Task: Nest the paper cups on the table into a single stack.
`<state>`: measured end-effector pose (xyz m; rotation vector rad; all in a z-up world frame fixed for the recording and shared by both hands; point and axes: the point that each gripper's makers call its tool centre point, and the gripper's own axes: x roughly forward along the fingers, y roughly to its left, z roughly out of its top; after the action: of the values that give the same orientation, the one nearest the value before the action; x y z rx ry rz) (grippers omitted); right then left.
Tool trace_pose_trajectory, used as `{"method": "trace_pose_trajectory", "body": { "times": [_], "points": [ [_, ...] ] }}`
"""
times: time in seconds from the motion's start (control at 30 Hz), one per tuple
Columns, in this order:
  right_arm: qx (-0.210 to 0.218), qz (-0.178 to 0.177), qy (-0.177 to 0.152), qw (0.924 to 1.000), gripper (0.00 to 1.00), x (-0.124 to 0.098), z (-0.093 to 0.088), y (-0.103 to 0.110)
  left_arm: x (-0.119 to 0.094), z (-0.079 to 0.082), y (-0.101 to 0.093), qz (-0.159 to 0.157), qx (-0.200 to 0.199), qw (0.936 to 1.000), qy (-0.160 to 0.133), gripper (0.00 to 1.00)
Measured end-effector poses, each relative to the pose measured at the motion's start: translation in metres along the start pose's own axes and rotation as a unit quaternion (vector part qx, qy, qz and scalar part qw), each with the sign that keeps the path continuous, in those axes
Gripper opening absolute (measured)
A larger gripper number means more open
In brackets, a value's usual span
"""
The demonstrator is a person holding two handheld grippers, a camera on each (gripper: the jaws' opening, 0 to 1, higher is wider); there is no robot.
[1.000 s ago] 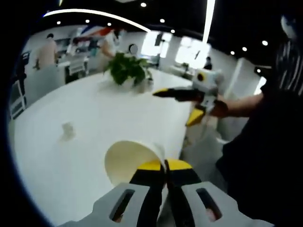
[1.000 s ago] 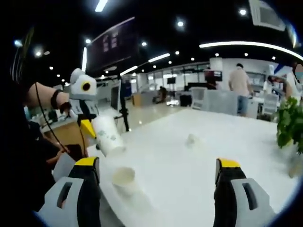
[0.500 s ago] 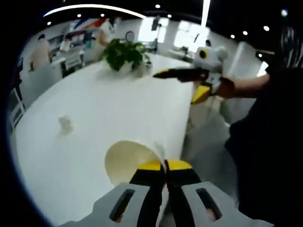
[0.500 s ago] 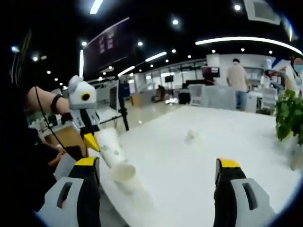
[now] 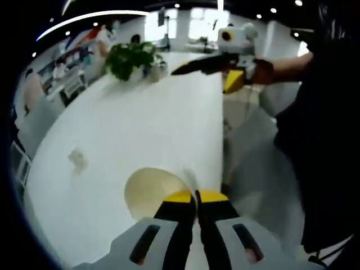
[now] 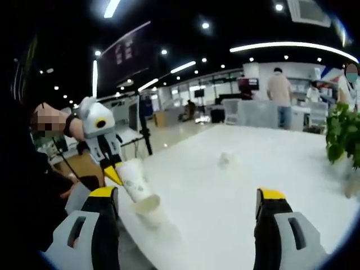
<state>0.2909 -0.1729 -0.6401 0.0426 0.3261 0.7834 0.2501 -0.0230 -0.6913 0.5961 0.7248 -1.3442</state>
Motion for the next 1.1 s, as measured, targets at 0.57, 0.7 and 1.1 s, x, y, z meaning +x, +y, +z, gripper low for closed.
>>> {"method": "trace_pose_trajectory", "body": {
  "times": [0.57, 0.7, 1.1],
  "points": [
    [0.013, -0.008, 0.001, 0.9999, 1.00, -0.012, -0.009, -0.004, 0.015, -0.018, -0.003, -0.009, 0.114, 0.9911, 0.069, 0.00],
    [0.015, -0.007, -0.002, 0.9999, 1.00, -0.013, -0.009, -0.005, 0.018, -0.017, -0.002, -0.013, 0.140, 0.9863, 0.086, 0.00],
    [0.026, -0.002, -0.006, 0.9996, 1.00, -0.015, -0.013, -0.005, 0.031, -0.022, -0.003, -0.032, 0.231, 0.9586, 0.163, 0.00]
  ]
}}
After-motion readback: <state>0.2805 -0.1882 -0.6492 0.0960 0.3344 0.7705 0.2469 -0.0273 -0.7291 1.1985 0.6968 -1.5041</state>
